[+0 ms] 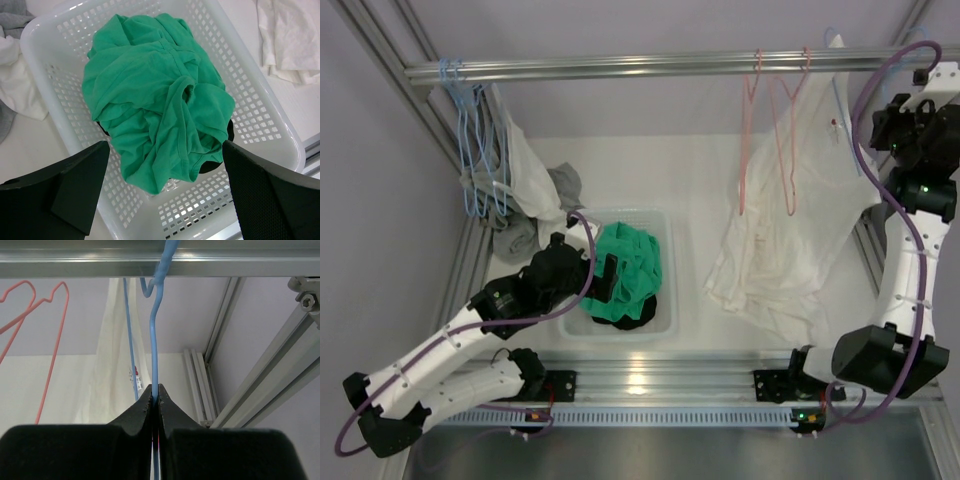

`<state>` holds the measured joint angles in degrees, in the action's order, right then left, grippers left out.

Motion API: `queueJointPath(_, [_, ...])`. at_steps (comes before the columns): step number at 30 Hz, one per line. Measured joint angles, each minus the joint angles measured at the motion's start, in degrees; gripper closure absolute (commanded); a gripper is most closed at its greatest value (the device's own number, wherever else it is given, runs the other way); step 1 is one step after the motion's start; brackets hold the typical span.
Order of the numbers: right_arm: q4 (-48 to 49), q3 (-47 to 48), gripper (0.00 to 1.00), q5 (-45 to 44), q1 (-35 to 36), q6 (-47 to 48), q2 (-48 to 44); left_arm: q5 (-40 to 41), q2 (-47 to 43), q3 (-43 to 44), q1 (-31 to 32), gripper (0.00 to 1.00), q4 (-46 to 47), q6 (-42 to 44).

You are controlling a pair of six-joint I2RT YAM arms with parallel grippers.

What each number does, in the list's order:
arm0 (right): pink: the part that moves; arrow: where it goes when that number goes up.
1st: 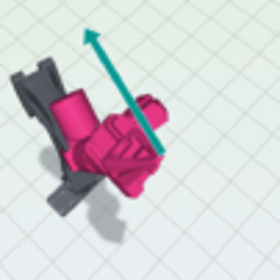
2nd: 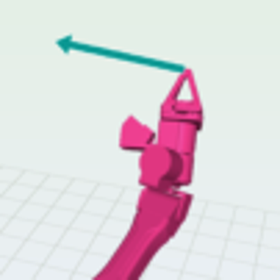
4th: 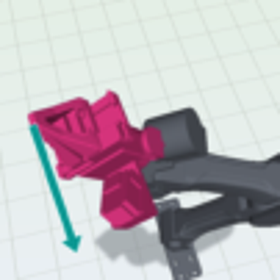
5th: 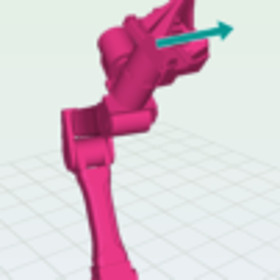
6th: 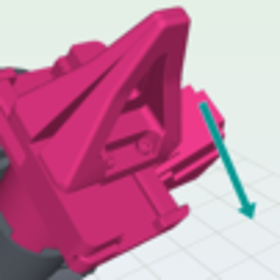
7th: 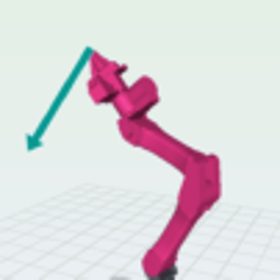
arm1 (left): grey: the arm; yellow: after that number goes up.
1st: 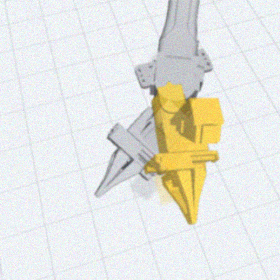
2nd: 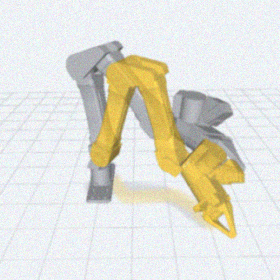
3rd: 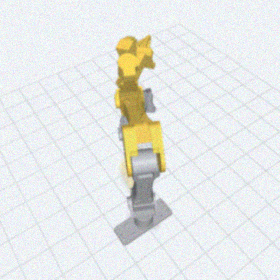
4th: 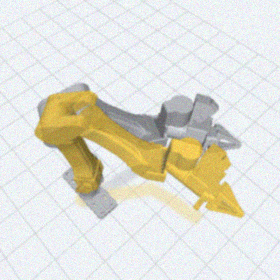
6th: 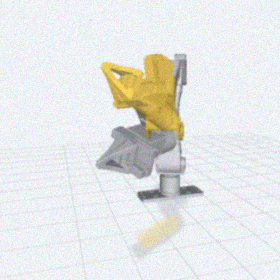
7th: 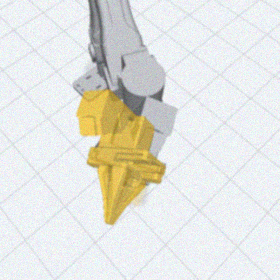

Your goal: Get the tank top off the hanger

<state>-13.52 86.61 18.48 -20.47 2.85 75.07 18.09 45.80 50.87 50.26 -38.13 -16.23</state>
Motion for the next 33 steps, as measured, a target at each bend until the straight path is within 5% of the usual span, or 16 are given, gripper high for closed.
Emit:
queueJointPath(21, [1.70,-6.10,1.00,-2.82,0.07,-0.33,-14.91,-1.03,1.36,0.00,-1.86,0.01,0.02,0.15])
queueJointPath(33, [-15.50,-12.55,1.00,-3.21,0.07,-4.57,-37.59,-8.44,4.17,8.41,-1.95,0.01,2.21,-1.27])
